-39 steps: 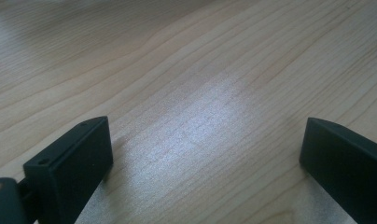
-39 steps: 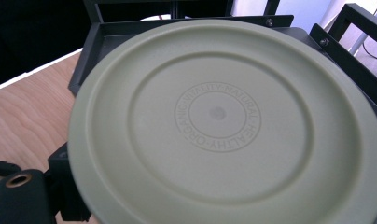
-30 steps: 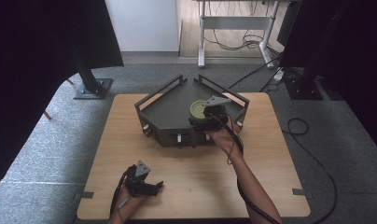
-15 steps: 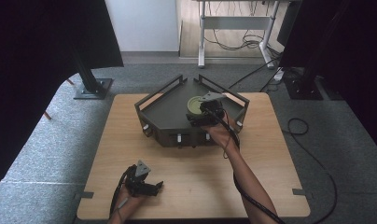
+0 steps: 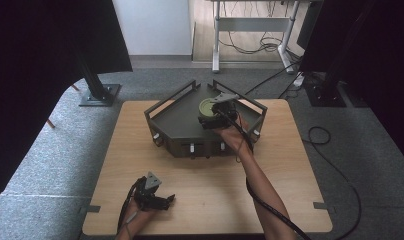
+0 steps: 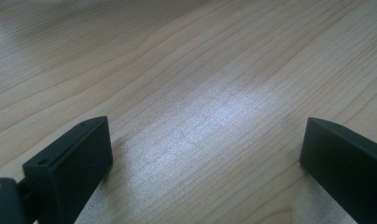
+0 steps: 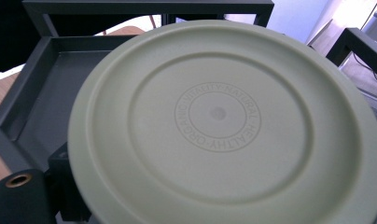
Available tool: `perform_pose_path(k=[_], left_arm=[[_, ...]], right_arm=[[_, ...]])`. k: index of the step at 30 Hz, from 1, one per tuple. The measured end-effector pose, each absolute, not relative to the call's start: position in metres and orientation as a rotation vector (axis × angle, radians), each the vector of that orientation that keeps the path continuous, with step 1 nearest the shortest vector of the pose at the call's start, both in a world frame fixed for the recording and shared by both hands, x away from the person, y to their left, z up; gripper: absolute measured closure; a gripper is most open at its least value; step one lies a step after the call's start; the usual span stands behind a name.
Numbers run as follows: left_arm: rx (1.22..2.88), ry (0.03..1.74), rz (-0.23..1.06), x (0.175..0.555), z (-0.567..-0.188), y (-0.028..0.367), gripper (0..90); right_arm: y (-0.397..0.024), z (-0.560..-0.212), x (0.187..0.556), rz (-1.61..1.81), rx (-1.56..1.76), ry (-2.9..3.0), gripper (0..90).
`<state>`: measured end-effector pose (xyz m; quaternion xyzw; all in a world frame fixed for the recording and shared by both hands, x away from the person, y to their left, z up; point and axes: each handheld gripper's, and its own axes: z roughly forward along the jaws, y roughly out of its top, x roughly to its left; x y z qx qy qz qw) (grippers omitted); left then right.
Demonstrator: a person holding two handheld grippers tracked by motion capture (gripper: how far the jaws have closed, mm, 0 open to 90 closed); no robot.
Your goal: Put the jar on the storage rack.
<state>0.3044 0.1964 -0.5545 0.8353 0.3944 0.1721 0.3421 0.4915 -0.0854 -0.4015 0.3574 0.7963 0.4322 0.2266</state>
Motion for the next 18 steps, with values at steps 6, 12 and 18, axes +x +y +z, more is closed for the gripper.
perform_pose_path(k=[6,12,18], left_arm=[[2.173,1.024,0.447,0.304,-0.554,0.196,2.1],[2.174,1.021,0.445,0.305,-0.554,0.196,2.1],[2.178,1.017,0.445,0.305,-0.554,0.197,2.1]], right_arm=[[-0.086,-0.403,0.503,1.190,0.983,2.186,9.4],[-0.085,-0.404,0.510,1.187,0.976,2.186,9.4],[-0.083,-0.405,0.517,1.165,0.975,2.194,9.4]])
